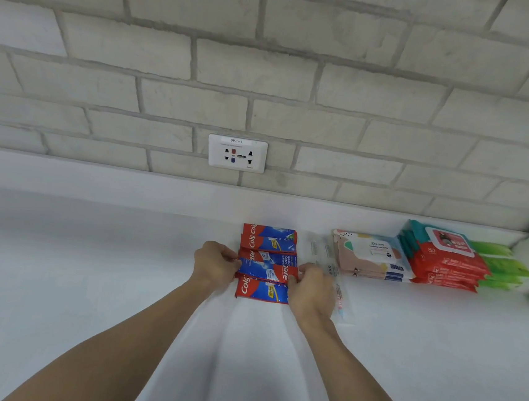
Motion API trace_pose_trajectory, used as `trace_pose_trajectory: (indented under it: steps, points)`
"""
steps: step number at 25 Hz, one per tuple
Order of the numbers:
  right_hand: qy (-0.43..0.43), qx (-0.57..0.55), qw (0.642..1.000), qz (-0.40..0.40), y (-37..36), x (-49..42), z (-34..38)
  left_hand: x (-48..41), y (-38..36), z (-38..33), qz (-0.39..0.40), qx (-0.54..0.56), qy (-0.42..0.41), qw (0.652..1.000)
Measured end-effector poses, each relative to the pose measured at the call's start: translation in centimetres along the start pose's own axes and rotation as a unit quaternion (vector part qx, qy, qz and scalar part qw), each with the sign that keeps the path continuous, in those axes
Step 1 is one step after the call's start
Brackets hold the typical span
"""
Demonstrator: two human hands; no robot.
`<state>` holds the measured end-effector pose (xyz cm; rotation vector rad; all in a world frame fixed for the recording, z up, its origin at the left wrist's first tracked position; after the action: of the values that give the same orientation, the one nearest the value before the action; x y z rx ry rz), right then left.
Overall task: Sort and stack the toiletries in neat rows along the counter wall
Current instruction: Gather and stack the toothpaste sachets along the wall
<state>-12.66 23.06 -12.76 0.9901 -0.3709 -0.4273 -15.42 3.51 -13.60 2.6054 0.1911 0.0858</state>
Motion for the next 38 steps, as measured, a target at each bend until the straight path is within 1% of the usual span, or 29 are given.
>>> trace_pose_trajectory:
  steps: [4,9,15,18,20,23,27,30,34,38]
  points:
    - [-0.001,0.014,1.000,-0.002,-0.5,-0.3,-0.3,-0.1,-0.2,-0.2,0.009,-0.034,-0.012,0.999]
    - [0.003,0.012,1.000,0.005,-0.7,-0.2,-0.3,0.0,-0.2,0.0,0.013,-0.055,-0.006,0.998]
    - [0.030,0.009,0.999,0.007,-0.5,0.5,-0.4,0.2,0.0,0.4,0.008,-0.043,0.007,0.999]
    - [0.051,-0.031,0.998,-0.003,-0.2,1.4,-0.7,1.1,0.6,0.6,-0.004,-0.036,0.012,0.999]
    - [0.074,-0.080,0.994,-0.003,-0.1,2.1,-0.7,2.2,1.4,0.4,-0.021,-0.030,-0.024,0.999]
    - [0.118,-0.150,0.981,0.014,0.1,4.2,-0.3,4.2,3.3,-0.3,-0.036,-0.010,-0.100,0.994]
    - [0.160,-0.192,0.967,0.048,0.6,8.0,1.0,6.9,5.9,-1.0,-0.026,0.004,-0.156,0.987]
    - [0.201,-0.197,0.956,0.086,1.0,11.5,2.5,9.0,8.5,-0.9,-0.010,-0.013,-0.211,0.977]
    - [0.253,-0.158,0.941,0.157,0.4,16.8,4.5,11.5,12.8,1.0,0.010,-0.070,-0.261,0.963]
    - [0.270,-0.146,0.935,0.175,-0.9,21.2,6.8,13.7,17.2,3.6,0.025,-0.133,-0.300,0.944]
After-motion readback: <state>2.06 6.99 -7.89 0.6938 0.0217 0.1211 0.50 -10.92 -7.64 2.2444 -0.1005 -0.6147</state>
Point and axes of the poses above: each hand's wrist, its own x-axis away from the middle knuckle, its own y-axis out of the back of the hand, z = x × y, the point moved 3 cm from there along -x, towards the middle knuckle, and after that the axes turned 12 degrees about -y, right-handed, at the moved point
